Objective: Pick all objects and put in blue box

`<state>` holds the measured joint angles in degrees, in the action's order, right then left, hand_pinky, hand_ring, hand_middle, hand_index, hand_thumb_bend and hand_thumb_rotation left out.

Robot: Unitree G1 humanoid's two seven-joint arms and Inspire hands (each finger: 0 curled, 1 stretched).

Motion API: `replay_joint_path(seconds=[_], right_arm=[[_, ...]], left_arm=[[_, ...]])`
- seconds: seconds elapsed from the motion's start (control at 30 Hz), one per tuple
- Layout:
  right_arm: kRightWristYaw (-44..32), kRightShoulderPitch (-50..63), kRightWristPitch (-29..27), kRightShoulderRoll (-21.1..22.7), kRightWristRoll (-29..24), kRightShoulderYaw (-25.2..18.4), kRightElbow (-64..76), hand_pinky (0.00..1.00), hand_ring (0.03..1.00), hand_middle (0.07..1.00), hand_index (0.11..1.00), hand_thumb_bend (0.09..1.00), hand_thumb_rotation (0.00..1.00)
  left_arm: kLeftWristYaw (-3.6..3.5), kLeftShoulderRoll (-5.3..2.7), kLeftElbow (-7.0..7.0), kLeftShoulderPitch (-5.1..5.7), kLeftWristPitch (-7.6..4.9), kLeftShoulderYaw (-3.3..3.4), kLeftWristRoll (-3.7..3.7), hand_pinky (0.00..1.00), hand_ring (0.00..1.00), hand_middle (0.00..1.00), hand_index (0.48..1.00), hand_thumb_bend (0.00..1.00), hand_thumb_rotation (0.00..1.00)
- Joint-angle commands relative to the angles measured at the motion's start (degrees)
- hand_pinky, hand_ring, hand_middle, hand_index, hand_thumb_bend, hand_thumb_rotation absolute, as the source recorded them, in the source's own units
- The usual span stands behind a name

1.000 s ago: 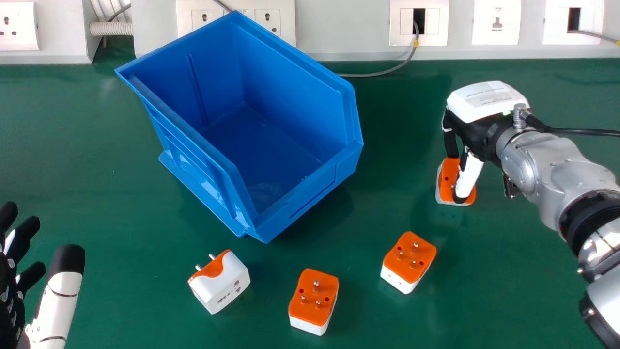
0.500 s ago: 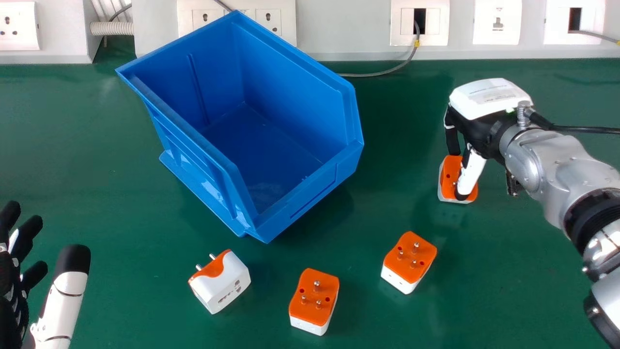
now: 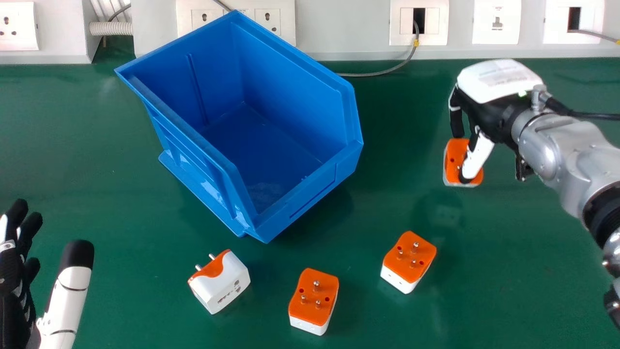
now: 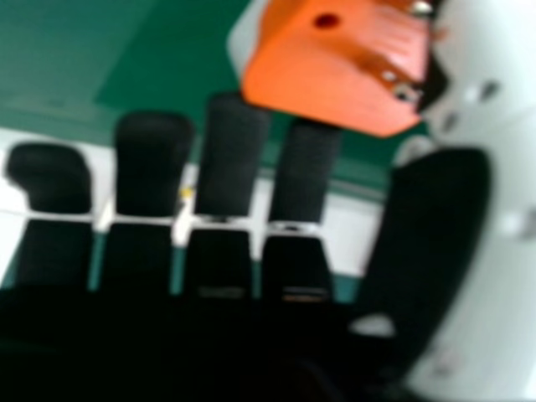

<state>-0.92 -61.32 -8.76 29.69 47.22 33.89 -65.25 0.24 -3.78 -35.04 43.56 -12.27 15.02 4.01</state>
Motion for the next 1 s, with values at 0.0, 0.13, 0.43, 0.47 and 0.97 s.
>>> replay_joint_path(seconds=[0.0,0.13,0.43,0.47,0.97], right_arm=[[-0.06,-1.04,-0.38,2.10,-1.51,-1.83,3.49,0.17,0.237,0.367,0.485,0.514,0.03],[-0.80,0.44,-1.21,4.02,-1.70,-3.23,8.61,0.16,0.220,0.387,0.487,0.515,0.02],[-4.79,7.59,-2.72,8.64,-4.33,-8.77,25.89,0.11,0.172,0.408,0.484,0.516,0.00],[-5.20,8.47,-2.98,9.08,-4.71,-9.50,27.76,0.11,0.166,0.401,0.484,0.516,0.00],[-12.29,18.01,-5.10,11.60,-9.03,-17.57,49.22,0.07,0.129,0.401,0.476,0.518,0.00]], left_arm=[[0.31,0.58,-0.84,-0.39,-0.33,0.44,0.24,0.98,0.99,0.96,0.952,0.69,0.82],[0.28,0.82,-0.26,-1.25,0.12,0.43,0.23,0.99,1.00,0.96,0.952,0.69,0.82],[-0.27,1.82,0.29,-2.62,1.07,0.60,0.18,1.00,1.00,0.98,0.955,0.67,0.82],[-0.30,1.92,0.26,-2.72,1.21,0.63,0.16,1.00,1.00,0.98,0.956,0.67,0.82],[0.22,2.47,0.82,-3.95,1.13,0.24,0.91,1.00,1.00,0.99,0.957,0.67,0.82]])
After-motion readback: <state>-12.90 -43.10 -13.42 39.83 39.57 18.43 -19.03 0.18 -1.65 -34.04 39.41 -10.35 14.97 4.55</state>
